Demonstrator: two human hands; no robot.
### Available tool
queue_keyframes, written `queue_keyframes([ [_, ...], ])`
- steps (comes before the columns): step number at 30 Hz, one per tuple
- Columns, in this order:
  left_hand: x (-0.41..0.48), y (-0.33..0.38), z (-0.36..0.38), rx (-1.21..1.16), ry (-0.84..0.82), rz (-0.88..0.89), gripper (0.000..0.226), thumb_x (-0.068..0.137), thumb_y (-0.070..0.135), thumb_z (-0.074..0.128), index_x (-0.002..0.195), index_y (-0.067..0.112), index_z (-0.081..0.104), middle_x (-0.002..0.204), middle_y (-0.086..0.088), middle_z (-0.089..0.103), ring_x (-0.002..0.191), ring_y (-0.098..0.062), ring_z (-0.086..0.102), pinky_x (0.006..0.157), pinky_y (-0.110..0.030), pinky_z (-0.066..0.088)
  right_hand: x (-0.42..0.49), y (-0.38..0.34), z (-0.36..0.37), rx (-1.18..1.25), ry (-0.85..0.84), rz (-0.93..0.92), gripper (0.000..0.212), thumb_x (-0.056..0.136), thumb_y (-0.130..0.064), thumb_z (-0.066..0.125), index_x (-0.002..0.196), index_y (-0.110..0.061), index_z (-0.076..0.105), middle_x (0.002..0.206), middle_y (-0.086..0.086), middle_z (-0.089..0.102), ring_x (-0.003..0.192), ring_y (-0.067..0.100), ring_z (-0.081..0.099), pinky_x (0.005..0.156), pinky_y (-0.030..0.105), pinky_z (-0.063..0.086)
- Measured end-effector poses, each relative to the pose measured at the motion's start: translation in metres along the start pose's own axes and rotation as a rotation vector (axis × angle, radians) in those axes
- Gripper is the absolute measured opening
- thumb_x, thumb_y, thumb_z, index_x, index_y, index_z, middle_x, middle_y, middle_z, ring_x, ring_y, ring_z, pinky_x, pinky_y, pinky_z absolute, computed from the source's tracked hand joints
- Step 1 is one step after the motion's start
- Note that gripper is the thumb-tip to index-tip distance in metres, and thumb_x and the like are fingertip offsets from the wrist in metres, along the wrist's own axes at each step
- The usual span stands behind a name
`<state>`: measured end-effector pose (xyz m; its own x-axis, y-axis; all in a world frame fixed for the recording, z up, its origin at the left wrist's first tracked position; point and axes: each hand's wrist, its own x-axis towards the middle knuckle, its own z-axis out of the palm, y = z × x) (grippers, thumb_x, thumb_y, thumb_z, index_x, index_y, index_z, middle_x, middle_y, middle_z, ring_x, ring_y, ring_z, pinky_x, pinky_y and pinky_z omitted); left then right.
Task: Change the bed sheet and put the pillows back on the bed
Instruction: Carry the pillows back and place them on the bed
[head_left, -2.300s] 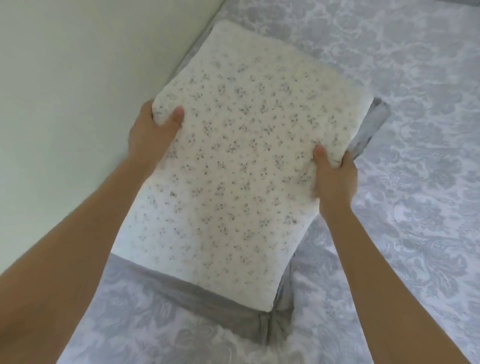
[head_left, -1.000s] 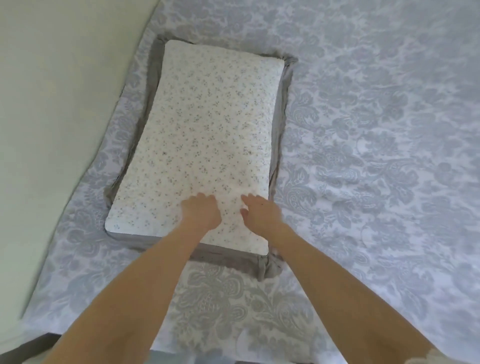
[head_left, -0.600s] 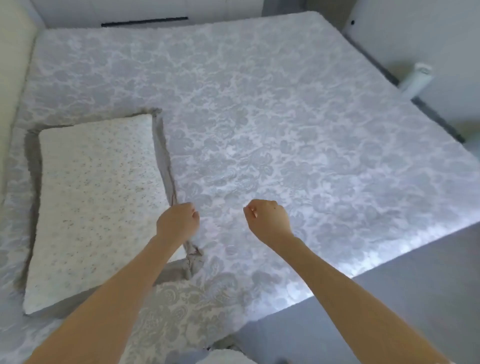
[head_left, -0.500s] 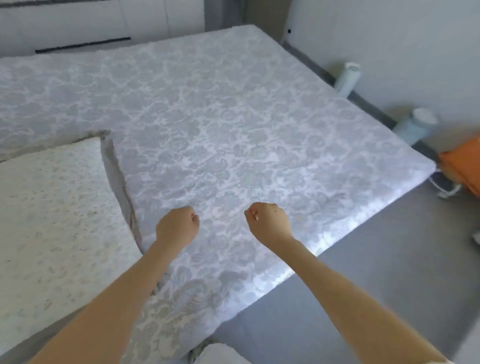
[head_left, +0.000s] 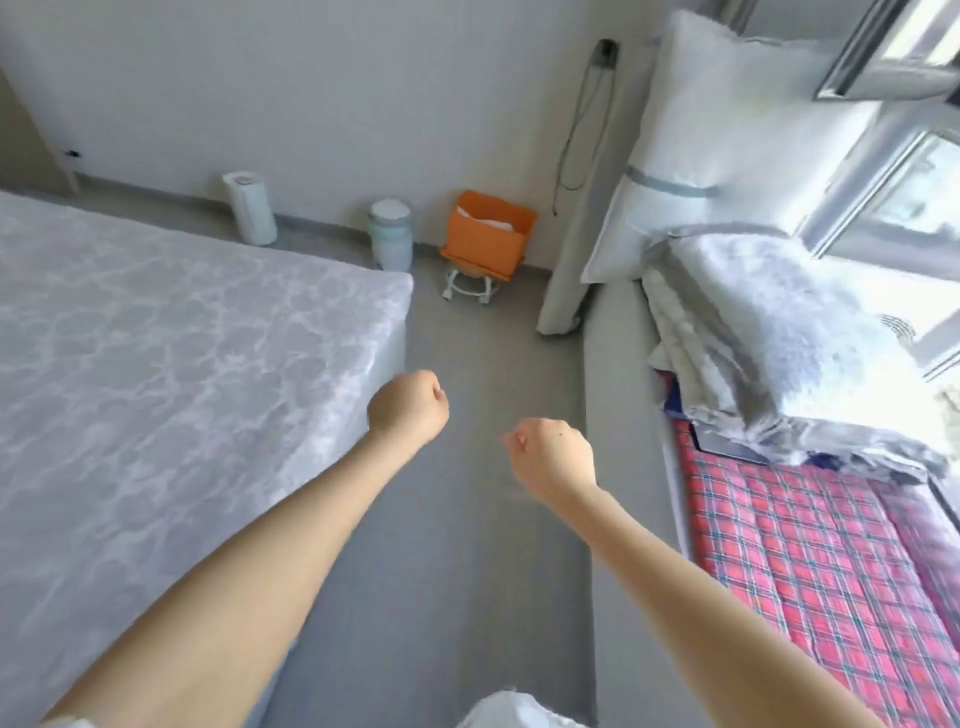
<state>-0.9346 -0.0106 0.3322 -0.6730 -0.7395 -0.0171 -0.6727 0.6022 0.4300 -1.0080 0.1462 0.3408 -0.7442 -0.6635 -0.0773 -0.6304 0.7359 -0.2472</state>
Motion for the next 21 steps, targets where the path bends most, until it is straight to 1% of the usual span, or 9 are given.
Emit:
queue_keyframes([
  [3,0.026,0.076,0.028,-0.020,-0.065,0.132,0.023,0.092,0.021,0.044,0.098,0.015,0.066,0.104,-0.011,0.067,0.099,-0.033,0.060,0.075,-0.031,0.046,0.017,0.069,-0.019,0.040,0.077,0.179,0.028,0.095,-0.024,0.042,0.093,-0.007,0.064,0.097,0.014,0.067,0.087,0.034,0.060,0.065,0.031,0.039],
  [7,0.072,0.149,0.056,-0.050,-0.155,0.250,0.022,0.094,0.023,0.047,0.095,0.013,0.066,0.100,-0.009,0.069,0.096,-0.030,0.062,0.071,-0.028,0.042,0.047,0.137,-0.035,0.044,0.136,0.338,0.028,0.095,-0.022,0.041,0.093,-0.008,0.064,0.098,0.013,0.067,0.092,0.033,0.060,0.066,0.030,0.036],
  [10,0.122,0.192,0.079,-0.129,-0.223,0.281,0.022,0.093,0.022,0.048,0.092,0.011,0.067,0.099,-0.008,0.068,0.096,-0.030,0.061,0.072,-0.028,0.044,0.088,0.183,-0.048,0.029,0.149,0.438,0.026,0.094,-0.021,0.041,0.093,-0.009,0.064,0.098,0.013,0.066,0.093,0.032,0.060,0.065,0.030,0.035],
  [12,0.158,0.220,0.092,-0.197,-0.263,0.292,0.021,0.092,0.022,0.049,0.092,0.012,0.067,0.098,-0.008,0.069,0.098,-0.029,0.061,0.076,-0.029,0.047,0.120,0.214,-0.061,0.023,0.183,0.488,0.026,0.094,-0.022,0.042,0.083,-0.009,0.063,0.090,0.012,0.064,0.088,0.032,0.061,0.063,0.029,0.035],
  [14,0.194,0.249,0.101,-0.249,-0.278,0.319,0.020,0.092,0.023,0.050,0.098,0.012,0.066,0.099,-0.008,0.069,0.099,-0.028,0.061,0.078,-0.029,0.047,0.153,0.244,-0.074,0.061,0.236,0.549,0.034,0.094,-0.022,0.041,0.063,-0.014,0.050,0.077,0.010,0.059,0.079,0.032,0.061,0.060,0.030,0.036],
  [15,0.210,0.263,0.103,-0.280,-0.295,0.314,0.021,0.093,0.025,0.051,0.105,0.012,0.063,0.101,-0.008,0.068,0.098,-0.027,0.061,0.076,-0.028,0.045,0.168,0.258,-0.081,0.073,0.246,0.588,0.035,0.094,-0.021,0.041,0.059,-0.015,0.045,0.074,0.009,0.056,0.077,0.032,0.060,0.058,0.030,0.036],
  [16,0.224,0.275,0.106,-0.311,-0.325,0.303,0.026,0.093,0.028,0.051,0.114,0.013,0.058,0.103,-0.008,0.066,0.097,-0.026,0.060,0.074,-0.027,0.043,0.180,0.272,-0.088,0.067,0.251,0.629,0.034,0.094,-0.022,0.040,0.062,-0.014,0.047,0.074,0.009,0.057,0.076,0.032,0.059,0.058,0.030,0.037],
  [18,0.252,0.304,0.115,-0.351,-0.420,0.303,0.038,0.094,0.034,0.050,0.127,0.016,0.046,0.105,-0.009,0.063,0.093,-0.026,0.059,0.071,-0.027,0.041,0.206,0.301,-0.099,0.050,0.278,0.692,0.032,0.096,-0.027,0.039,0.080,-0.010,0.060,0.083,0.009,0.064,0.079,0.030,0.060,0.061,0.030,0.041],
  [21,0.286,0.349,0.141,-0.430,-0.566,0.245,0.045,0.092,0.039,0.050,0.128,0.014,0.042,0.107,-0.010,0.062,0.097,-0.029,0.061,0.084,-0.035,0.052,0.234,0.343,-0.117,0.053,0.377,0.715,0.033,0.098,-0.035,0.041,0.103,-0.015,0.067,0.102,0.006,0.069,0.089,0.027,0.063,0.064,0.029,0.042],
])
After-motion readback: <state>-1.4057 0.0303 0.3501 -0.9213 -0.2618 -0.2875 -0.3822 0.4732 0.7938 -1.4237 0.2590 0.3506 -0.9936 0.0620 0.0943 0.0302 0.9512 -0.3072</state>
